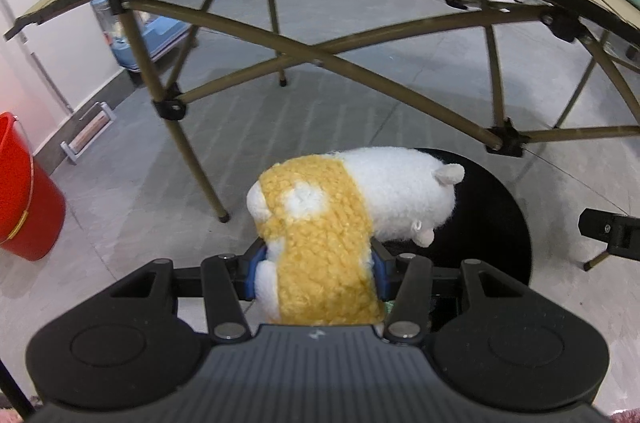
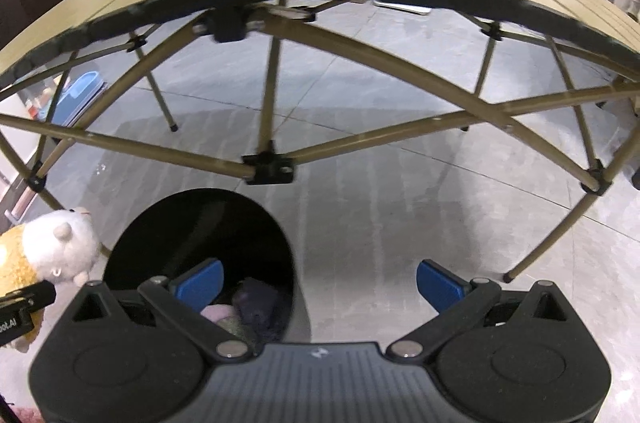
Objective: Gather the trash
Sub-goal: 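Move right tool aside while left tool brings the plush sheep over the bin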
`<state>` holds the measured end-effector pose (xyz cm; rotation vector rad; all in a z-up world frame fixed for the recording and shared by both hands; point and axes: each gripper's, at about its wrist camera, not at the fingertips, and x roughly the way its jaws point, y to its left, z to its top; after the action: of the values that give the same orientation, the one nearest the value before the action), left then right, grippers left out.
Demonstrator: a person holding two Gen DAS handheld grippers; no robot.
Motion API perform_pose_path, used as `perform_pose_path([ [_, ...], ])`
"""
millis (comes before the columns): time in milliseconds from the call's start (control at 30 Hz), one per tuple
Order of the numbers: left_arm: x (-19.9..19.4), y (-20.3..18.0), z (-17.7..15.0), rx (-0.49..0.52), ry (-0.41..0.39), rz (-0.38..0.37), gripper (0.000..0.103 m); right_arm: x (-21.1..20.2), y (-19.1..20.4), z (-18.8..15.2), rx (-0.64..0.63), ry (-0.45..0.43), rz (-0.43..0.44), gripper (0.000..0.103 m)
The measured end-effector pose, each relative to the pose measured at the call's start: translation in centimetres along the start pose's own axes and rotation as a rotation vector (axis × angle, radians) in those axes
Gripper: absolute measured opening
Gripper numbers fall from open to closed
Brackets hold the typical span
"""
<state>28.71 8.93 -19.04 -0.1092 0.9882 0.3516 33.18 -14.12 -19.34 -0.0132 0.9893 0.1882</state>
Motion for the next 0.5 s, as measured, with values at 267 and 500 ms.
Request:
perform_pose_path([
  [267, 0.9, -2.8, 0.0, 0.032, 0.051, -0.013, 0.051, -0.7, -2.7, -0.4, 0.036, -0.013, -0.031, 0.103],
  [500, 3.2, -4.0, 0.3, 0.011, 0.131, -0.011, 0.051, -0.9, -4.2, -0.8, 0.052, -0.013, -0.052, 0.103],
])
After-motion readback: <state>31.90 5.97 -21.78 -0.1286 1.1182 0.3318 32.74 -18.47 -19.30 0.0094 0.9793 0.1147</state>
